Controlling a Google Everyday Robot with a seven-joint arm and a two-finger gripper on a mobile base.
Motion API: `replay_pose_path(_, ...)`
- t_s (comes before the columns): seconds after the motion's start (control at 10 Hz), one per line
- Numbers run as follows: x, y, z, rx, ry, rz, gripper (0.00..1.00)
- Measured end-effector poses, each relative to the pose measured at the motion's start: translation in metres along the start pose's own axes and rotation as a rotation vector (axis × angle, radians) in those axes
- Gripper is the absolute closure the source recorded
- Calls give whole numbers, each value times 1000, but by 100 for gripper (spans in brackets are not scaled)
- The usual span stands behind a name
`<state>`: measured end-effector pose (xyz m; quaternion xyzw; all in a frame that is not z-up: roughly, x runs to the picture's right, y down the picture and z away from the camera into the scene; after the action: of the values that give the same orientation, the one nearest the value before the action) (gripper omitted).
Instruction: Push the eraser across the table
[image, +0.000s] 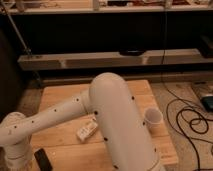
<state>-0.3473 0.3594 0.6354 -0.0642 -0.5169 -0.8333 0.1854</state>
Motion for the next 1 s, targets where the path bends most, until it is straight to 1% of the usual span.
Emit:
replay_pose_path(0.1,-3,4,2,1,2,5,100)
replay_pose_path(0.3,0,13,13,23,2,17,100)
replay_pose_path(0.4,4,14,16,28,-2,17,100)
replay_pose_path(0.6,25,13,29,22,-28,17,100)
replay_pose_path(0.8,33,17,33,-2,-38,41,100)
replay_pose_path(0.9,34,23,33,-31,-39,59,100)
replay_pose_path(1.0,35,24,33,-51,-36,62,100)
